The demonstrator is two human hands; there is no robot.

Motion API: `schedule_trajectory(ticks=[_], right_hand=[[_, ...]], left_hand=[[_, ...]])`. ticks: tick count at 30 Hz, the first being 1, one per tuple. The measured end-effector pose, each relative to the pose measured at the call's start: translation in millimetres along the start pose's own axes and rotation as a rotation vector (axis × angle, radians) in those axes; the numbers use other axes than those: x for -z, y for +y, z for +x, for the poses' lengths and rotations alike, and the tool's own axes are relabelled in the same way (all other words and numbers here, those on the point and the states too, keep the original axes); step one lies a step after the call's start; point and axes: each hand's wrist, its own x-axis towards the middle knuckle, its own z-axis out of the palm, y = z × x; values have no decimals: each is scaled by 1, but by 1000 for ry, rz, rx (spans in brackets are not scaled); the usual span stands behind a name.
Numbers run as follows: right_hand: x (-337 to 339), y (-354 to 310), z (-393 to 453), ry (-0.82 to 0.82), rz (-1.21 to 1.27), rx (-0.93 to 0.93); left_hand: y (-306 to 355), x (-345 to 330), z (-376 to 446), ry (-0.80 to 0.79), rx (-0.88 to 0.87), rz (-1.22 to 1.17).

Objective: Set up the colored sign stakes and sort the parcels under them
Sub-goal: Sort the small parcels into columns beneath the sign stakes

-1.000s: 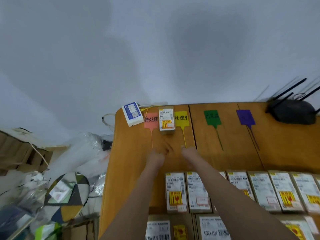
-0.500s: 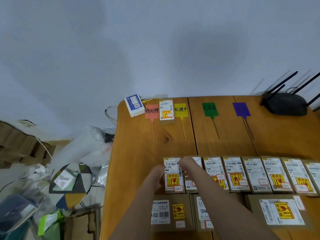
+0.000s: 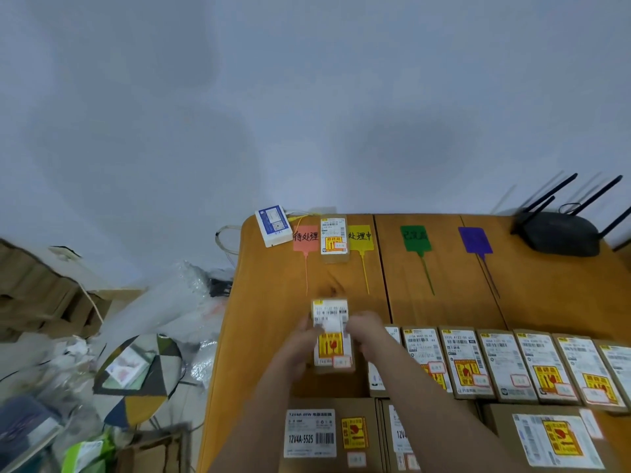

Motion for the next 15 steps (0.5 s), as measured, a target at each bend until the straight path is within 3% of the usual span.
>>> schedule_trajectory(ticks=[4, 9, 15], right_hand=[[22, -34, -52, -15, 72, 228], [52, -62, -134, -191, 123, 480], [83, -64, -209, -338, 212, 660]], left_hand=[[46, 7, -48, -31, -195, 16], [89, -6, -129, -20, -465, -40], [101, -18, -195, -64, -591, -141]])
